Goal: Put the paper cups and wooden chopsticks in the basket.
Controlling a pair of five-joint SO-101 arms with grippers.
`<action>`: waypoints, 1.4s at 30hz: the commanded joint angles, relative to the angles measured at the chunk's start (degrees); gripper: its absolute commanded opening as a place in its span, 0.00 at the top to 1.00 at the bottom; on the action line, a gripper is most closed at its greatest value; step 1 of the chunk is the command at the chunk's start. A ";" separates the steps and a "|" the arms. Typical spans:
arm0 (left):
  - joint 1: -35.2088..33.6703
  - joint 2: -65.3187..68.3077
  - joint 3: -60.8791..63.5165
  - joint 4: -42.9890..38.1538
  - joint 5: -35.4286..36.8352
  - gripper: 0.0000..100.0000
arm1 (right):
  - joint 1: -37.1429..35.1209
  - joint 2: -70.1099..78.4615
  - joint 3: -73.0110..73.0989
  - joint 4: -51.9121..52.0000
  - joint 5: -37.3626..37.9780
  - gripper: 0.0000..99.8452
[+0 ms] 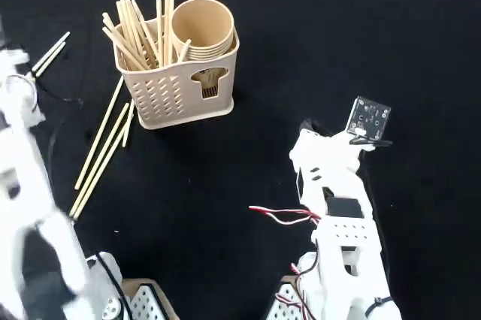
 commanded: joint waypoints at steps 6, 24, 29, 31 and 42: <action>1.89 -37.63 26.77 -45.01 15.12 0.97 | -0.62 -0.04 -0.13 -1.32 0.62 0.95; 25.45 -20.66 0.57 -43.96 21.19 0.97 | -2.81 -0.13 2.07 -4.57 0.62 0.95; 25.63 -11.52 -8.04 -42.73 21.36 0.97 | -2.81 -0.13 3.56 -7.91 0.62 0.95; 25.63 -9.49 -10.68 -42.55 23.12 0.97 | -2.81 -0.13 3.56 -7.91 0.62 0.95; 25.45 -0.88 -11.03 -42.99 29.01 0.97 | -2.81 -0.13 3.56 -8.00 0.62 0.95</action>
